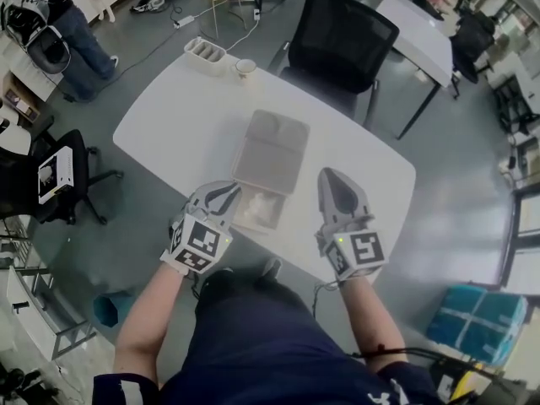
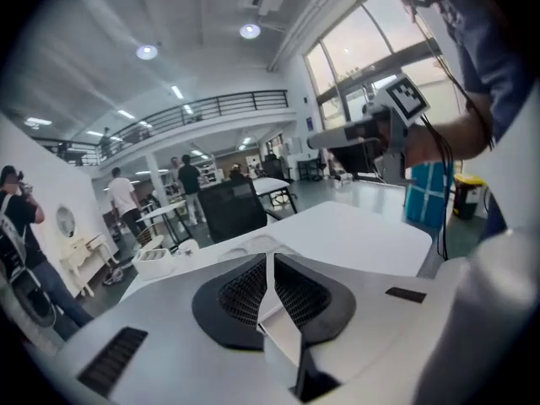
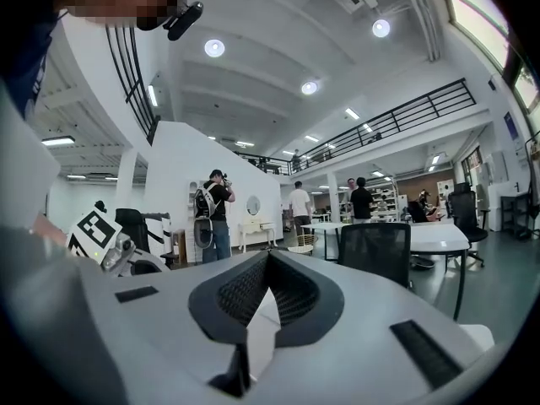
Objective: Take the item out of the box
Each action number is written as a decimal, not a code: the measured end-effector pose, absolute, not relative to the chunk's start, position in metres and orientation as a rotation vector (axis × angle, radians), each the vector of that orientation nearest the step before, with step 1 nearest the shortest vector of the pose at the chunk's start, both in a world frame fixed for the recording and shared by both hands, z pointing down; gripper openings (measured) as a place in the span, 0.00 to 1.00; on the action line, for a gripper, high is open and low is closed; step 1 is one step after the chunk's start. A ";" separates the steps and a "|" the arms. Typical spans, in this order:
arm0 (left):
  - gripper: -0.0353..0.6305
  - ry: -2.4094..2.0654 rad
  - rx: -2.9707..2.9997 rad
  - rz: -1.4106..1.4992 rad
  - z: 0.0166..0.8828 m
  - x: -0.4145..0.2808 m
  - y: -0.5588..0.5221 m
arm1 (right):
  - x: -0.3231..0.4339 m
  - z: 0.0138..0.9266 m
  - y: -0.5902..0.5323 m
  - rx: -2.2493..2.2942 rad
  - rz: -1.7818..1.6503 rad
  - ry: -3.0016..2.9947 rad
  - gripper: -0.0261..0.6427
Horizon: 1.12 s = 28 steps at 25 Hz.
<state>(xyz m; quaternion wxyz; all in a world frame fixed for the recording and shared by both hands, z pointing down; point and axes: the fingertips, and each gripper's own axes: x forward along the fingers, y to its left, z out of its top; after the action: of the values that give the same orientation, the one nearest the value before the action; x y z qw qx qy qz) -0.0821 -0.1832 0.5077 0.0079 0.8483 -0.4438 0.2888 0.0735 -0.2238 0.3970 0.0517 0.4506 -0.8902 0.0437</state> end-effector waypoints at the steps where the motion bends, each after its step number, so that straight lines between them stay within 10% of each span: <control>1: 0.13 -1.333 2.675 0.964 0.520 -0.075 -0.186 | 0.074 0.399 -0.227 1.374 0.138 -2.700 0.05; 28: 0.25 -0.093 2.641 1.895 0.722 -0.006 -0.172 | 0.121 0.433 -0.230 1.684 0.245 -2.460 0.05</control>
<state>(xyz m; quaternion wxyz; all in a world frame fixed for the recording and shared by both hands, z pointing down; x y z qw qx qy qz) -0.0065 -0.1723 0.7217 -0.0550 0.8109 -0.0285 0.5819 0.1210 -0.2300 0.4333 0.0751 0.5613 -0.8201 0.0817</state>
